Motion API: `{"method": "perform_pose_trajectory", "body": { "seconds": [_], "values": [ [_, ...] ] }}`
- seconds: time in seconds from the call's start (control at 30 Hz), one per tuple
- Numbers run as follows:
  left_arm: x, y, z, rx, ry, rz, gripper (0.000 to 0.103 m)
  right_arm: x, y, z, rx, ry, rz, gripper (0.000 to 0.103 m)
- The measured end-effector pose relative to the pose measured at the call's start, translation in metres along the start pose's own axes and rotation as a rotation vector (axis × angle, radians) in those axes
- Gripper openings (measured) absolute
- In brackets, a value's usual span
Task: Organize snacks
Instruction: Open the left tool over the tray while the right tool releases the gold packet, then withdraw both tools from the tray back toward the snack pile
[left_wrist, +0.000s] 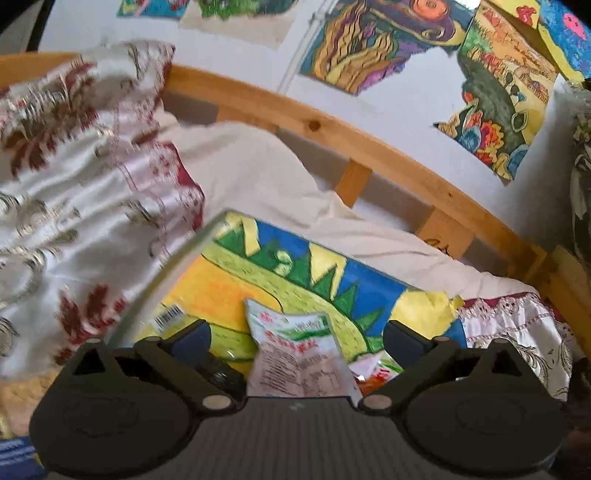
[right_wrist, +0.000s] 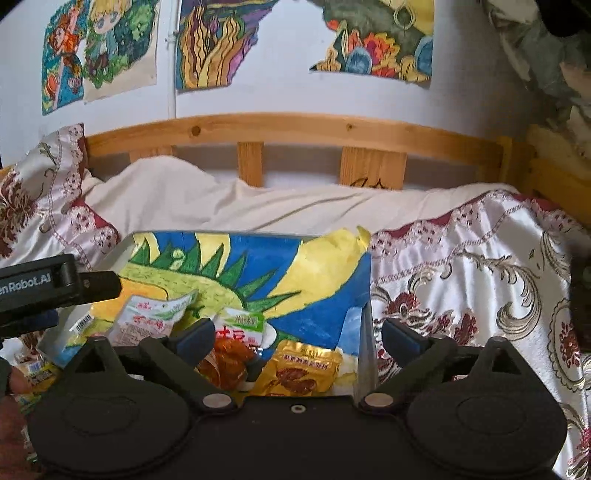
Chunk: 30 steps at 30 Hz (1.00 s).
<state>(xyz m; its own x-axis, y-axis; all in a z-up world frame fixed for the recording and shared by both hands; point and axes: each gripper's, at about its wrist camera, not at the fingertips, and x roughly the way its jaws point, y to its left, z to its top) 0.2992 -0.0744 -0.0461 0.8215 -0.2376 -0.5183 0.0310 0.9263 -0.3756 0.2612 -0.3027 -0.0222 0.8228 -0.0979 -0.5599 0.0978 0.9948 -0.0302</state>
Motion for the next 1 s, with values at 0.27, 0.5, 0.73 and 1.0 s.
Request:
{"method": "perform_pose_trajectory", "body": {
  "seconds": [0.27,0.5,0.73,1.0],
  "values": [
    [-0.035,0.007,0.003,0.050,-0.058,0.070,0.102,-0.016,0.002,0.002,0.006,-0.065,0.029,0.102],
    [-0.071,0.020,0.003,0.072,-0.077,0.126,0.102,-0.035,0.004,0.001,0.019,-0.075,0.069,0.102],
    [-0.109,0.025,0.001,0.159,-0.101,0.205,0.102,-0.064,0.008,0.001,0.025,-0.106,0.152,0.102],
    [-0.140,0.048,-0.005,0.158,-0.045,0.307,0.102,-0.089,0.011,0.001,0.040,-0.153,0.208,0.102]
  ]
}}
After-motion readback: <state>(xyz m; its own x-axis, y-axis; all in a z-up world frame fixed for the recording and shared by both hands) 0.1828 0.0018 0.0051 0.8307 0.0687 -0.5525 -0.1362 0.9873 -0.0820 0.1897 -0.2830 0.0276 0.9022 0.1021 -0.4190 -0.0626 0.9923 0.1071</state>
